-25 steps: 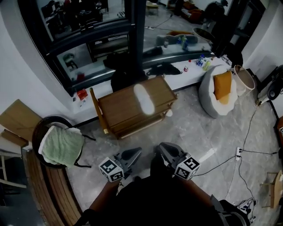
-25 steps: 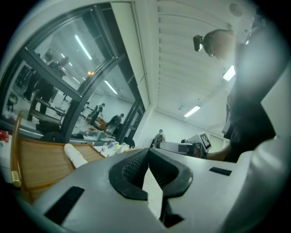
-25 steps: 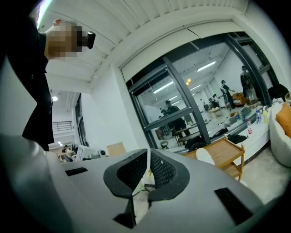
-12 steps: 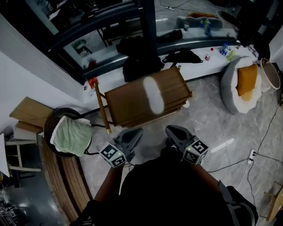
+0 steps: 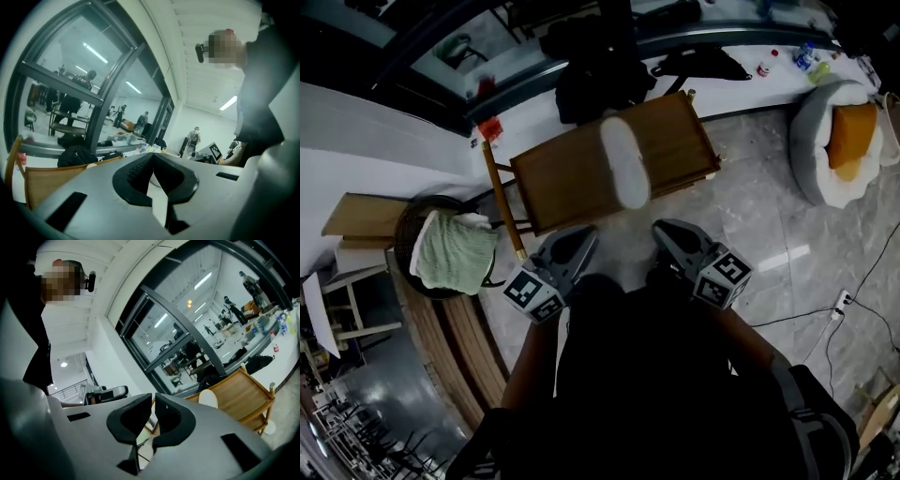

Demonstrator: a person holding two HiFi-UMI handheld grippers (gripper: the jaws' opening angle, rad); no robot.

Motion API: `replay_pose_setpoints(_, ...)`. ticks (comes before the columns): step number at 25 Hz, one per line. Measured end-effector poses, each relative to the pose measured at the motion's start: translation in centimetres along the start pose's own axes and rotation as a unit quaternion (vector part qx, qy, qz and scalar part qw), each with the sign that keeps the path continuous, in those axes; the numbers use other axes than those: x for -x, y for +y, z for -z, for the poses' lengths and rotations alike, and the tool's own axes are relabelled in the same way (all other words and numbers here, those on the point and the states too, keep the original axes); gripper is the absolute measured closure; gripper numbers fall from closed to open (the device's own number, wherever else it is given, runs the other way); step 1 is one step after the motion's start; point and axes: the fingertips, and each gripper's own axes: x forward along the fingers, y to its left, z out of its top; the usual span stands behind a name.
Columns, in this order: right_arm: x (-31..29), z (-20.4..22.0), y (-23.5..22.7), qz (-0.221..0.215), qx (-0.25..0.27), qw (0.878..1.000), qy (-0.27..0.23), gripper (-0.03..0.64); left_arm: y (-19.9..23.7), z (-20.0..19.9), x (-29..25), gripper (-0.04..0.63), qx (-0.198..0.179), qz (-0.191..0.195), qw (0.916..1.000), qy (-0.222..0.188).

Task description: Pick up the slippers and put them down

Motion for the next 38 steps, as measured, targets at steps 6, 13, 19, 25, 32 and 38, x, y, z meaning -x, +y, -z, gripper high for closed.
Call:
replay_pose_setpoints(6, -2.6, 1.2, -2.9, 0.034, -0.039, 0.999, -0.014, 0.584, 3.1, 1.3, -0.2, 0.584, 0.037, 0.027, 0.9989, 0.006)
replay_pose_setpoints(13, -5.2, 4.7, -7.0, 0.095, -0.116, 0.988, -0.024, 0.584, 5.1, 3.3, -1.4, 0.584, 0.098, 0.102, 0.9892, 0.037)
replay_pose_setpoints(19, -4.0, 10.5, -10.8, 0.159, -0.170, 0.973, 0.009, 0.583, 7.1, 8.9, -2.6, 0.584, 0.128, 0.105, 0.9838, 0.069)
replay_pose_setpoints(25, -3.7, 14.7, -14.4, 0.155, -0.231, 0.961, 0.013, 0.507, 7.2, 14.1, -4.7, 0.584, 0.122, 0.111, 0.9828, 0.084)
replay_pose_setpoints(32, -4.4, 18.5, -16.7, 0.139, -0.326, 0.935, -0.004, 0.442, 7.3, 18.1, -5.2, 0.584, 0.130, 0.113, 0.9814, 0.084)
replay_pose_setpoints(38, -6.3, 19.5, -16.6, 0.097, -0.363, 0.927, -0.001, 0.427, 8.1, 20.3, -4.9, 0.584, 0.123, 0.102, 0.9847, 0.070)
